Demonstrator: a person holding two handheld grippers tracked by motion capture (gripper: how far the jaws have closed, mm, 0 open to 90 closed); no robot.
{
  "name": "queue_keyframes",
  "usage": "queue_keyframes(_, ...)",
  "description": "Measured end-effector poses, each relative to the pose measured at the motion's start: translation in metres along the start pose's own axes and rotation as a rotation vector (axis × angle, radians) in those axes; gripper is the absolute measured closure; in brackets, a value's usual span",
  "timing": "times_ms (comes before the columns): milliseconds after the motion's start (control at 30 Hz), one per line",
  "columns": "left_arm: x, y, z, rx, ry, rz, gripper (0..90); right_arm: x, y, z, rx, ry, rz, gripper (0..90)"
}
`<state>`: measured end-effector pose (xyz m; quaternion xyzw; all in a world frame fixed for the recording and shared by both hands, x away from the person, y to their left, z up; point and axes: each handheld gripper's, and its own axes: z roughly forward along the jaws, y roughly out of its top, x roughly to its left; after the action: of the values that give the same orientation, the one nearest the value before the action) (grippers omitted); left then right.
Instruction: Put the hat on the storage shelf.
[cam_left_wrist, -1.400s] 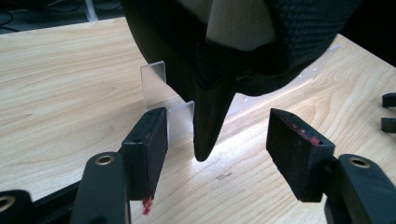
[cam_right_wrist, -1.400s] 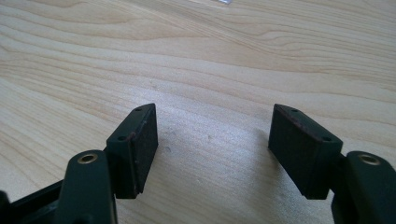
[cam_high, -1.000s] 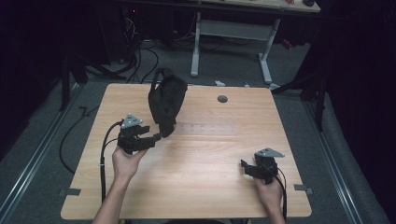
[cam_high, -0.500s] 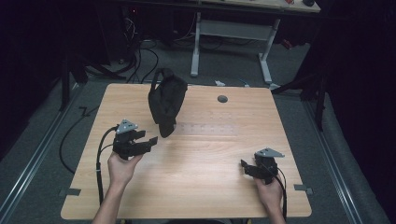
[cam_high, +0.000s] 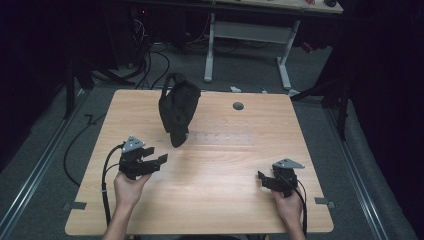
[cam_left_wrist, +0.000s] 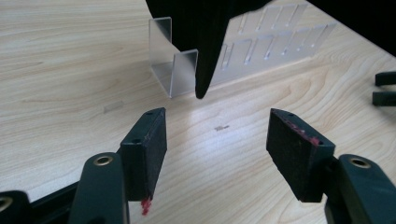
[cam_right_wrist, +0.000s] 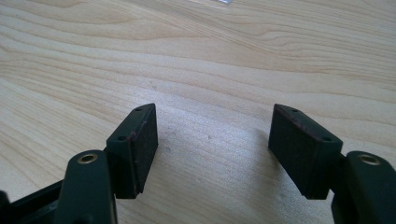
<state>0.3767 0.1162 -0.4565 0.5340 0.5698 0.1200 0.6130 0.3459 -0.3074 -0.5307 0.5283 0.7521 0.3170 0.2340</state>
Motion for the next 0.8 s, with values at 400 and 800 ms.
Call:
queue_keyframes(400,0.005,-0.021,-0.007,0.036,0.006,-0.024,39.1,0.000,0.000,0.000,0.000,0.000,0.000,33.1)
queue_keyframes(800,0.013,-0.043,-0.006,0.061,0.041,-0.019,37.9,0.000,0.000,0.000,0.000,0.000,0.000,33.1)
